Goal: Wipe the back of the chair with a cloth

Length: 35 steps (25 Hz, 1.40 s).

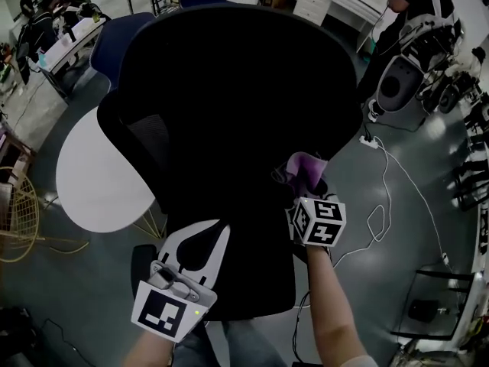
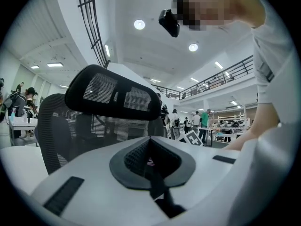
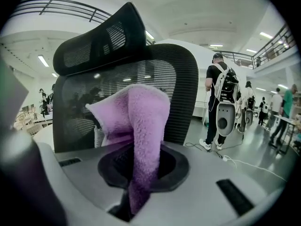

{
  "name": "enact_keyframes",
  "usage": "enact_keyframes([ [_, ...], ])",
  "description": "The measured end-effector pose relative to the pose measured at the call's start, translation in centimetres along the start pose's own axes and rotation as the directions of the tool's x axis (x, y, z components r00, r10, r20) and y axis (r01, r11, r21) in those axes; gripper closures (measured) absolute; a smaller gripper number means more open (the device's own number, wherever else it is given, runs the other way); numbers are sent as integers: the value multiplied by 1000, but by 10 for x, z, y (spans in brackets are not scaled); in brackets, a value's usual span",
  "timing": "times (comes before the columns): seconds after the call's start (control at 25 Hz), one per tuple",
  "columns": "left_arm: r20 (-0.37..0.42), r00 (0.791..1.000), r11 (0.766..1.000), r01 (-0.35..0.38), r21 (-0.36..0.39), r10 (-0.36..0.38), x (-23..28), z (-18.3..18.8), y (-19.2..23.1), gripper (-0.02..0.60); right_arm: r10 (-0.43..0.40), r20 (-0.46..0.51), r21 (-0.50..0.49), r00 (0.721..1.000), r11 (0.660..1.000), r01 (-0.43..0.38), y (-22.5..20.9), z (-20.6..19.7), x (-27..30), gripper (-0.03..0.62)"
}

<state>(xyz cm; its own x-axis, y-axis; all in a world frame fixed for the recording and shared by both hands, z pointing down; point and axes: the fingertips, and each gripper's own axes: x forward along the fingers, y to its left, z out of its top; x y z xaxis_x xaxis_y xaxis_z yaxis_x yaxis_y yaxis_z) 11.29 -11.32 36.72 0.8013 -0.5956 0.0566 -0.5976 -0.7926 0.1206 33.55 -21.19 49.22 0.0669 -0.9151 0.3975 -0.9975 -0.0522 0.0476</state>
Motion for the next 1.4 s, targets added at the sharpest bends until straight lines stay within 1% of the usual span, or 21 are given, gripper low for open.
enact_keyframes([
  [0.2, 9, 1000, 1000, -11, 24, 11, -7, -12, 6, 571, 2, 5, -25, 1000, 1000, -2, 7, -19, 3, 545],
  [0.36, 12, 1000, 998, -6, 56, 5, -16, -24, 8, 571, 7, 32, -38, 999, 999, -5, 13, -31, 3, 545],
  [0.56, 38, 999, 998, 4, 69, -7, -15, -30, 6, 571, -4, 77, -43, 997, 999, 7, 8, -31, 3, 545],
  [0.72, 66, 998, 997, -4, 75, -1, -19, -28, 5, 571, -25, 77, -49, 997, 998, 29, 8, -27, 3, 545],
  [1.0, 72, 997, 999, -13, 51, 9, -38, -35, 11, 571, 13, 50, -96, 999, 995, -8, 53, -29, 15, 545],
  [1.24, 75, 997, 999, -33, 41, 30, -56, -33, 22, 571, 42, 37, -86, 998, 996, -38, 91, -25, 23, 545],
  [1.4, 82, 995, 998, -58, 40, 54, -69, -30, 33, 571, 85, 36, -86, 996, 993, -81, 122, -25, 26, 545],
])
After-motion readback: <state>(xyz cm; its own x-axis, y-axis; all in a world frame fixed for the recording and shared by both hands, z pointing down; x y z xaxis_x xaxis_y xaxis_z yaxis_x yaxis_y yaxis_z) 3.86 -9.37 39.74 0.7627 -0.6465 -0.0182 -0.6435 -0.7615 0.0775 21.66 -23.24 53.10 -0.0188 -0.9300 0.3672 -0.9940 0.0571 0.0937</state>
